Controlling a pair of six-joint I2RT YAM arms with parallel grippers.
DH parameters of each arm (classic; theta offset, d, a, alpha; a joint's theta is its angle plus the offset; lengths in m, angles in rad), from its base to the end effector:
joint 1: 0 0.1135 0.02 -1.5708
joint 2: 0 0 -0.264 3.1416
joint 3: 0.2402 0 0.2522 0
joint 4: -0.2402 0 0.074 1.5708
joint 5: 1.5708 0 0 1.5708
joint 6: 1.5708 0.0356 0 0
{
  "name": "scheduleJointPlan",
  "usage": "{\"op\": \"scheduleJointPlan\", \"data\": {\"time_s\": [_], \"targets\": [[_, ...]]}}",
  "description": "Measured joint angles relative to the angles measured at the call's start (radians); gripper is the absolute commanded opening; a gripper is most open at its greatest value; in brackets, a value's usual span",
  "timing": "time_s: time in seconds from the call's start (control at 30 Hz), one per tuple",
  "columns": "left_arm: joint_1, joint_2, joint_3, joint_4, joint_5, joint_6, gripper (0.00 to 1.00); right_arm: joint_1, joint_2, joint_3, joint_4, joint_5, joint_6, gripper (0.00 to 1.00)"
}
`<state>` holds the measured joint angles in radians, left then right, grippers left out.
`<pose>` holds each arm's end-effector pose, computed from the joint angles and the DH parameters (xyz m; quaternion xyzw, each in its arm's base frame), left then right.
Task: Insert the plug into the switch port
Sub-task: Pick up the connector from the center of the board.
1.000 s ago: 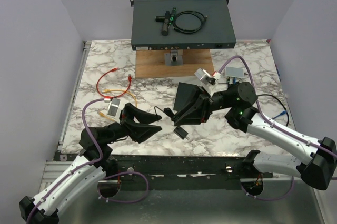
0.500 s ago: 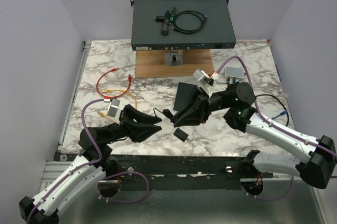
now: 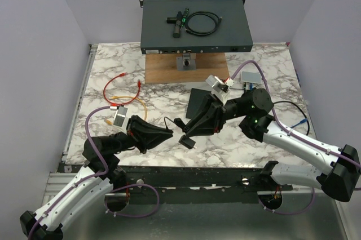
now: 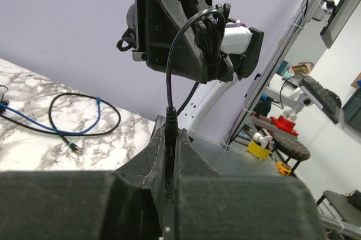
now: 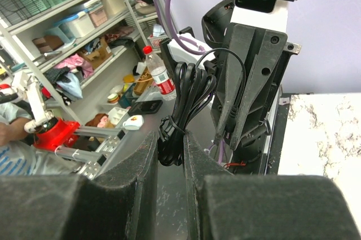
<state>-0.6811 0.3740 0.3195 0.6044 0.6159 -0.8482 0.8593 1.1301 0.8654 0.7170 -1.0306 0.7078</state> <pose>0.0725 -0.0852 0.3104 0.2247 0.4860 -0.6825 0.4975 0.1352 0.2036 0.3864 -0.4515 0.4287 0.7058 0.3380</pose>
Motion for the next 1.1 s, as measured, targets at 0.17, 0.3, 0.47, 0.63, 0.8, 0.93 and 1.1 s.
{"op": "scheduleJointPlan", "data": {"time_s": [0.17, 0.3, 0.47, 0.63, 0.8, 0.93, 1.1], "targets": [[0.000, 0.001, 0.000, 0.000, 0.002, 0.001, 0.00, 0.000, -0.004, -0.005, 0.000, 0.000, -0.001, 0.01], [0.000, 0.001, 0.000, -0.001, 0.007, 0.001, 0.00, 0.001, -0.021, -0.006, -0.039, 0.009, -0.029, 0.09], [0.000, 0.001, 0.017, -0.044, 0.021, 0.008, 0.00, 0.003, -0.082, -0.006, -0.197, 0.056, -0.126, 0.11], [0.000, 0.003, 0.087, -0.186, 0.023, 0.046, 0.00, 0.004, -0.143, -0.006, -0.414, 0.158, -0.257, 0.10], [0.000, 0.019, 0.181, -0.378, 0.013, 0.116, 0.00, 0.004, -0.153, -0.004, -0.630, 0.291, -0.366, 0.10], [0.000, 0.040, 0.238, -0.507, -0.002, 0.169, 0.00, 0.004, -0.147, -0.021, -0.724, 0.381, -0.411, 0.07], [0.000, 0.081, 0.294, -0.637, -0.011, 0.216, 0.00, 0.004, -0.103, -0.050, -0.772, 0.463, -0.426, 0.04]]}}
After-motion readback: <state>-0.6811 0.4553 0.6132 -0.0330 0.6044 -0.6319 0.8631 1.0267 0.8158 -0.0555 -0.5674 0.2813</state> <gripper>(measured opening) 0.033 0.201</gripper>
